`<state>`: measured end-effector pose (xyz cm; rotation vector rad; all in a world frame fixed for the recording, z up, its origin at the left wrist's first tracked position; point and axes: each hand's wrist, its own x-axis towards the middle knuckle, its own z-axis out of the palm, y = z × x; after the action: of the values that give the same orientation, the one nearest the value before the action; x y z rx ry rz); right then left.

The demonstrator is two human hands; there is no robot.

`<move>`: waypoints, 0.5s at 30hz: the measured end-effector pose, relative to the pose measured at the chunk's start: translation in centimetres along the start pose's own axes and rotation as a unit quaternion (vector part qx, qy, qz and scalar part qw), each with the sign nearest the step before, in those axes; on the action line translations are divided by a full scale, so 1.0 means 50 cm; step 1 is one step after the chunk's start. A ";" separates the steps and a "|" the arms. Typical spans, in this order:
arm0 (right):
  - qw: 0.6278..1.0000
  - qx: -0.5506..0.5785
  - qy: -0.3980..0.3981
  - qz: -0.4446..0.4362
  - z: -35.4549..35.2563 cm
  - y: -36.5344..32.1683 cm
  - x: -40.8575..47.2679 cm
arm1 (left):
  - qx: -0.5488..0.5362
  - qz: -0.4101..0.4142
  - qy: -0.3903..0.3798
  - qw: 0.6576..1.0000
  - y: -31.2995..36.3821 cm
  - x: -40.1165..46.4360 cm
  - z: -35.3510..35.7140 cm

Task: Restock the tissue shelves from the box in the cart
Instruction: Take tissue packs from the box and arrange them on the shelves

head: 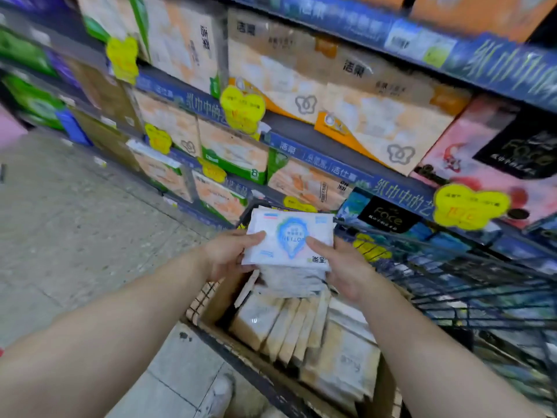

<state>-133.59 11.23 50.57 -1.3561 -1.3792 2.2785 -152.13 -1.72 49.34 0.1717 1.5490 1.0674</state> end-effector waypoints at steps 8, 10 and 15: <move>0.983 -0.062 -0.133 -0.109 0.257 -0.245 -0.045 | -0.025 0.174 0.123 0.977 0.207 -0.199 -0.210; 0.971 -0.103 -0.161 -0.141 0.353 -0.288 -0.051 | -0.036 0.214 0.160 0.963 0.241 -0.244 -0.285; 0.945 -0.130 -0.202 -0.220 0.651 -0.344 -0.016 | -0.032 0.305 0.244 0.920 0.310 -0.330 -0.536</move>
<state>-162.97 0.01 69.71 -0.5439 -1.9322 2.1841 -176.63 -17.34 68.99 0.3820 1.9625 1.7501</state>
